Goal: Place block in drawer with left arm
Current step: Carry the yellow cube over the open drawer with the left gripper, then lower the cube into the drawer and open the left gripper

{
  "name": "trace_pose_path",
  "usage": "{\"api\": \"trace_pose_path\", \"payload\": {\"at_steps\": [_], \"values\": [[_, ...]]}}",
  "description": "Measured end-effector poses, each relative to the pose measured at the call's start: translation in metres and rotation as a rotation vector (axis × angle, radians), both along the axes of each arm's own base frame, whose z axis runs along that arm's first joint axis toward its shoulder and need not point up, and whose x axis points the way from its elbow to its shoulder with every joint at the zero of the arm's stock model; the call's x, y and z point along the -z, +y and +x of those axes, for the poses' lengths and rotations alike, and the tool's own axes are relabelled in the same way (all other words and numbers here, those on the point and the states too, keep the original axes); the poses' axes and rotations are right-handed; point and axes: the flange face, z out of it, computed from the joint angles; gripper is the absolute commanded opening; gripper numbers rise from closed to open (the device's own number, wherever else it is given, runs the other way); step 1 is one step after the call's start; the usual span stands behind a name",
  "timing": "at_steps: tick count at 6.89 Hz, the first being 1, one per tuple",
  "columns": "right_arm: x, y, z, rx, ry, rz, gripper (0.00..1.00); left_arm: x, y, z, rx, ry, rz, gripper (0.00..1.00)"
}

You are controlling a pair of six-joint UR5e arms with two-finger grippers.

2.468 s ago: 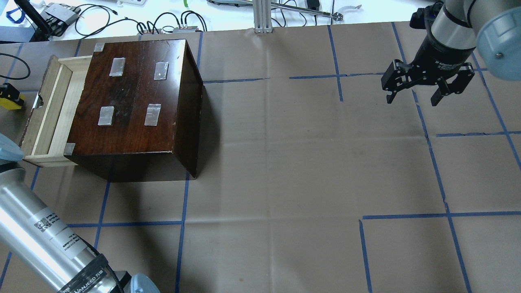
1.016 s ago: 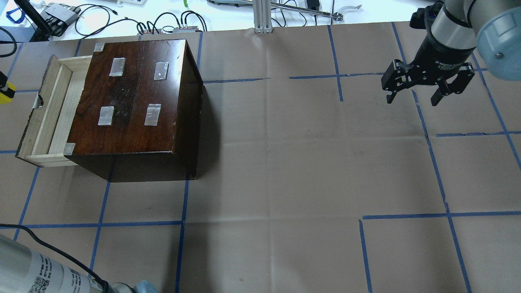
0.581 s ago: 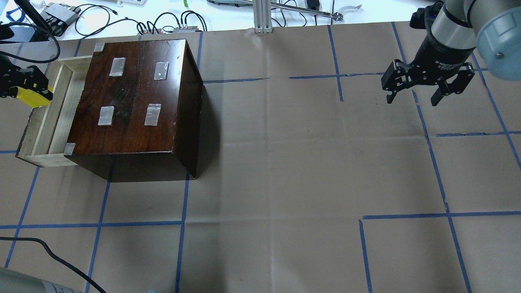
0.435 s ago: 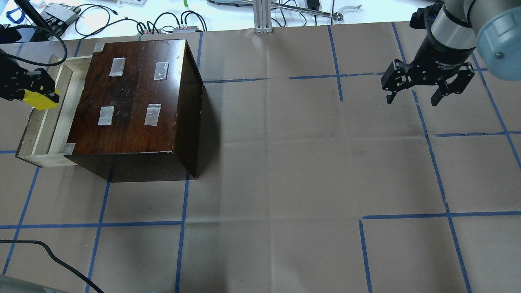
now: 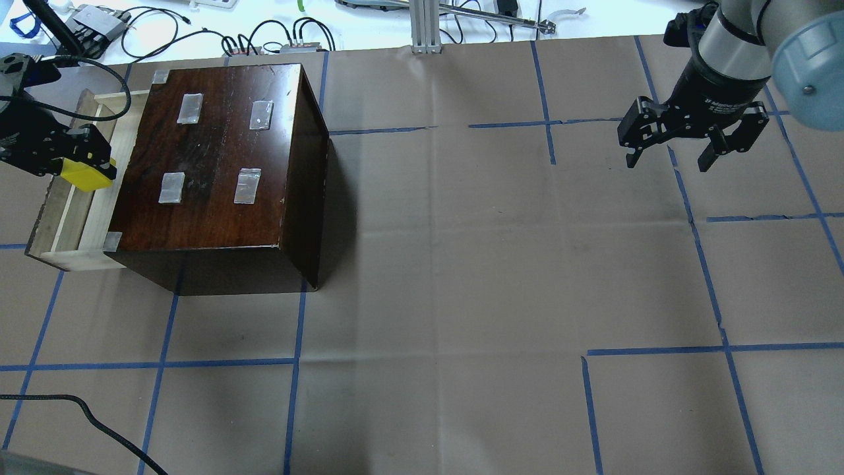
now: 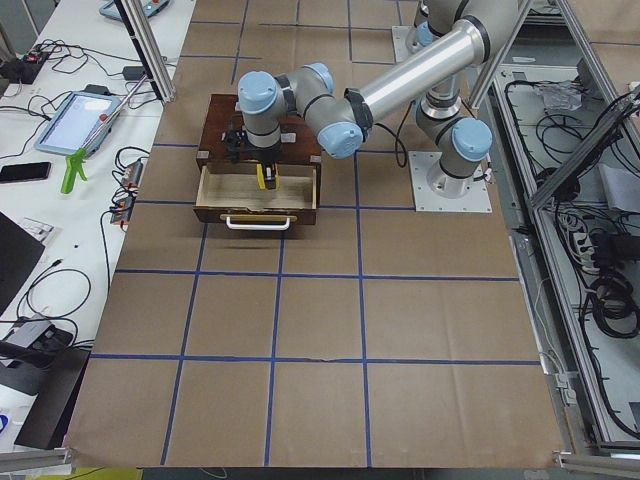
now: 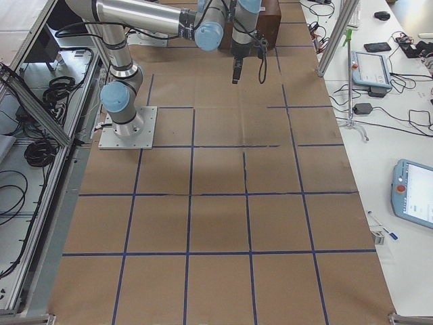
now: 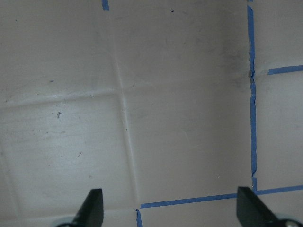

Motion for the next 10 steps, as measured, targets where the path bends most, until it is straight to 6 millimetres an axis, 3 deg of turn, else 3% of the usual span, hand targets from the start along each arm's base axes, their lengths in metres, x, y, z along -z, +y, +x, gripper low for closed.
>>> {"api": "trace_pose_path", "payload": {"at_steps": [3, 4, 5, 6, 10], "values": [[0.000, 0.000, 0.000, 0.001, 0.000, 0.000, 1.00, 0.018, -0.005, -0.002, 0.008, 0.014, 0.023, 0.36], [0.000, 0.000, 0.000, 0.001, 0.000, 0.000, 1.00, 0.025, -0.007, -0.002, 0.012, 0.019, 0.031, 0.44], [0.000, 0.000, 0.000, 0.000, 0.000, 0.000, 1.00, 0.027, -0.009, -0.001, 0.014, 0.020, 0.035, 0.85], [0.000, 0.000, 0.000, 0.000, 0.000, 0.000, 1.00, 0.027, -0.010, 0.000, 0.015, 0.019, 0.032, 0.99], [0.000, 0.000, 0.000, 0.000, 0.000, 0.000, 1.00, 0.002, -0.013, 0.002, 0.014, -0.008, -0.012, 0.99]]}}
